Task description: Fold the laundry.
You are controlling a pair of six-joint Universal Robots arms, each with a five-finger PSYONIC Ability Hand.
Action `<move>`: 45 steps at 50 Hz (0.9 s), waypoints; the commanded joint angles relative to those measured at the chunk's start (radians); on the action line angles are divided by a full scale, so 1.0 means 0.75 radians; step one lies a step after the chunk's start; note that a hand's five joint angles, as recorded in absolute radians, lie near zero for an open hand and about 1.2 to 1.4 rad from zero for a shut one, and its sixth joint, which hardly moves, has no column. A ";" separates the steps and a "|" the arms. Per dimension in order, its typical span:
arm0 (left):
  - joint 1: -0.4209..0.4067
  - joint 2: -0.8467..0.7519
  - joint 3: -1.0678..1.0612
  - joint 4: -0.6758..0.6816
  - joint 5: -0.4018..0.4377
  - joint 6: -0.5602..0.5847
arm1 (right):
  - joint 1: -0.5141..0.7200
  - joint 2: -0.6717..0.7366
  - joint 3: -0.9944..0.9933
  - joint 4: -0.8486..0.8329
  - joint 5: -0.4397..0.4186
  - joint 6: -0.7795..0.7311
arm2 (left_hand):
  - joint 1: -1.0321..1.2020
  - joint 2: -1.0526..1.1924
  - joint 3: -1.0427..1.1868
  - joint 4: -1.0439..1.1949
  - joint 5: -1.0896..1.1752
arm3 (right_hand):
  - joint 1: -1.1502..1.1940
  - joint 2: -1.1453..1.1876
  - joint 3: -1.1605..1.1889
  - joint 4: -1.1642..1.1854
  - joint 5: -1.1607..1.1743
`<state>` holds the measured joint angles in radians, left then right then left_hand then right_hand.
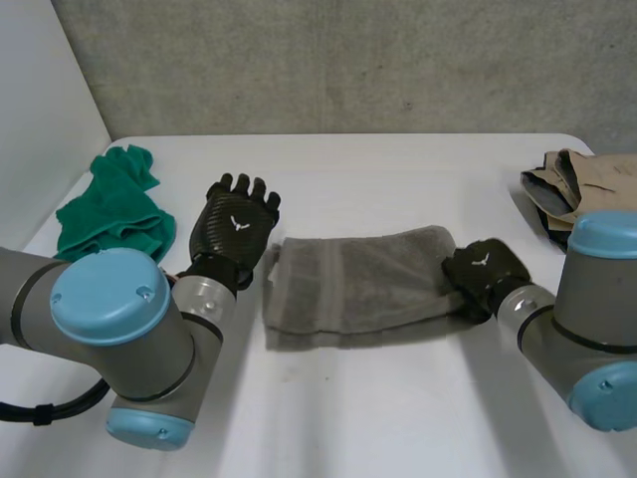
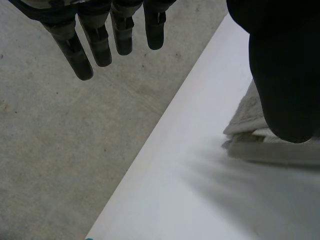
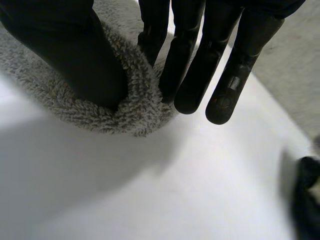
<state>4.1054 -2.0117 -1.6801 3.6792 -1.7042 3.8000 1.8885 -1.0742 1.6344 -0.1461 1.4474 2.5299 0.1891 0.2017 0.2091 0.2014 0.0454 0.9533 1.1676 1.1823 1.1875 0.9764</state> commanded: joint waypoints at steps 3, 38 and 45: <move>0.038 0.062 -0.042 -0.001 -0.006 0.000 | 0.239 -0.040 -0.172 -0.059 0.040 -0.338 | -0.014 -0.031 -0.041 -0.031 -0.055 | 0.591 0.305 0.285 0.278 0.327; -0.111 0.028 0.176 -0.137 0.047 -0.473 | 0.270 -0.114 -0.260 0.074 -0.169 0.832 | 0.036 0.020 0.010 0.020 -0.005 | -1.038 -1.324 -1.344 -1.351 -1.302; -0.125 -0.164 0.356 -0.497 -0.022 -0.526 | 0.270 0.133 -0.526 0.295 -0.165 0.781 | 0.052 0.035 0.025 0.036 0.011 | -1.038 -1.324 -1.344 -1.351 -1.302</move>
<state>4.0171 -2.0186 -1.5176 3.5259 -1.6785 3.4352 2.0880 -1.1126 1.3869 -0.0466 1.3267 3.1604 0.1901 0.2017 0.2092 0.2015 0.0453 0.1991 0.2180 0.2131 0.2318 0.0622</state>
